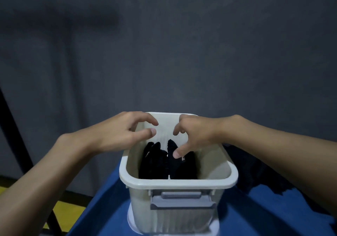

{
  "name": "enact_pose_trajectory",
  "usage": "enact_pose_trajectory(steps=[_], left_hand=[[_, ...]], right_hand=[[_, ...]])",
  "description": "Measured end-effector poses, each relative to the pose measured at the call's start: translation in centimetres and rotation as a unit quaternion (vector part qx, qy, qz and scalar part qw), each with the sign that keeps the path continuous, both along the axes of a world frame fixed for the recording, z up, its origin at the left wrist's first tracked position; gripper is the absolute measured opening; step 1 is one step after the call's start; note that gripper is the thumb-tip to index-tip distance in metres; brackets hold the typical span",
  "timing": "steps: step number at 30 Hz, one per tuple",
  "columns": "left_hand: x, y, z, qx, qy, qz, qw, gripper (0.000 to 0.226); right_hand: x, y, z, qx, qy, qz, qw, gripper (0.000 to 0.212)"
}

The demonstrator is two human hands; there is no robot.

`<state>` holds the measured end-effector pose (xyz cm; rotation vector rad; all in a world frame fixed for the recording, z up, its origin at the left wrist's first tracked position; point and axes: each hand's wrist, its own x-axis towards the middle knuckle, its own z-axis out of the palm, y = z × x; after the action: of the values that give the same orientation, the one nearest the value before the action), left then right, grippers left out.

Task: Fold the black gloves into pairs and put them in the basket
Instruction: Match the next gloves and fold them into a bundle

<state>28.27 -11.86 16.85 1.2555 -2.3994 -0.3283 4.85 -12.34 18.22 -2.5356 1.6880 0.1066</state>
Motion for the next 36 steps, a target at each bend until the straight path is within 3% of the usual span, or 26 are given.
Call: enact_pose_trajectory(steps=[5, 10, 15, 25, 29, 36], left_hand=[[-2.7, 2.9, 2.4, -0.049, -0.004, -0.007, 0.999, 0.043], [-8.7, 6.9, 3.4, -0.113, 0.023, -0.070, 0.991, 0.027], [-17.3, 11.0, 2.4, -0.160, 0.053, -0.173, 0.970, 0.023], [-31.3, 14.8, -8.5, -0.044, -0.059, -0.279, 0.958, 0.025], [-33.9, 15.1, -11.9, -0.007, -0.058, -0.307, 0.950, 0.031], [-34.6, 14.7, -14.4, 0.021, 0.007, -0.311, 0.950, 0.011]], right_hand=[[-2.9, 3.2, 1.8, -0.067, -0.103, 0.020, 0.992, 0.066], [-8.5, 8.0, 2.1, -0.138, -0.176, 0.022, 0.974, 0.046], [-16.0, 13.3, -0.9, -0.127, -0.206, -0.028, 0.970, 0.037], [-29.0, 24.4, -10.2, -0.113, -0.315, -0.193, 0.922, 0.011], [-31.0, 27.5, -13.8, -0.100, -0.339, -0.217, 0.910, 0.021], [-31.1, 28.3, -16.8, -0.090, -0.385, -0.209, 0.894, 0.029]])
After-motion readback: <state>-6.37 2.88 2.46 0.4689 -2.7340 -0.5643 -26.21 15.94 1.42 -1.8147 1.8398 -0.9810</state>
